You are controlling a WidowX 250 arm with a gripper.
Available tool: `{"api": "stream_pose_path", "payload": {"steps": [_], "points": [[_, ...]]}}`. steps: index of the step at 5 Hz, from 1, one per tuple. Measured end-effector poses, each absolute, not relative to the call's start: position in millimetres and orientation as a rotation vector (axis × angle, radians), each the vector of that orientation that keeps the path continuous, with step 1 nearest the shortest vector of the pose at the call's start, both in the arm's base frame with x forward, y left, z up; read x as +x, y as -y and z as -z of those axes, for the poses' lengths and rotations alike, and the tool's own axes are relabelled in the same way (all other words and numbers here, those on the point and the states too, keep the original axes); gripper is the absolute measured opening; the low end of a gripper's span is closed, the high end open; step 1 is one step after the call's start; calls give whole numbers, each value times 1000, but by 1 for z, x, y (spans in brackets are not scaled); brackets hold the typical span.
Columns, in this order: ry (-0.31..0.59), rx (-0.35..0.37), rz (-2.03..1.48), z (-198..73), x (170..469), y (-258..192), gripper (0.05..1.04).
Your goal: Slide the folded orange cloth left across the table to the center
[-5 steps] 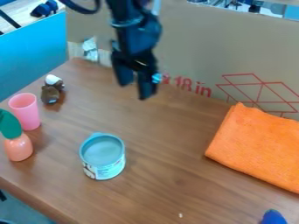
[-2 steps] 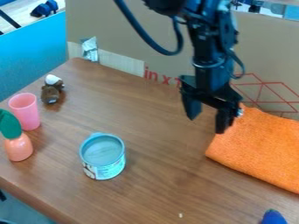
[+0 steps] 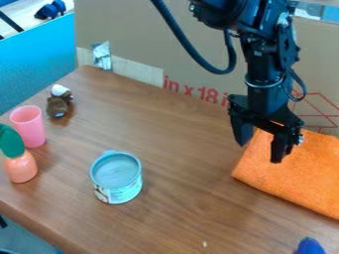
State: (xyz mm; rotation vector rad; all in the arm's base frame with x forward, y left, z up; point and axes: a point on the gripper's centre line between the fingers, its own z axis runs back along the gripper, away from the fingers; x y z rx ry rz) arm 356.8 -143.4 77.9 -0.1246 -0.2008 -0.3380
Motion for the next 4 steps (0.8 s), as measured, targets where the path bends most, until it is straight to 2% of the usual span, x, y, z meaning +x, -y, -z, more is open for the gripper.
{"api": "stream_pose_path", "payload": {"steps": [2,3,4], "points": [[233,-200,299,-53,368,157,1001],[221,-191,273,-41,369,159,1001],[223,-134,268,-37,370,158,1001]]}}
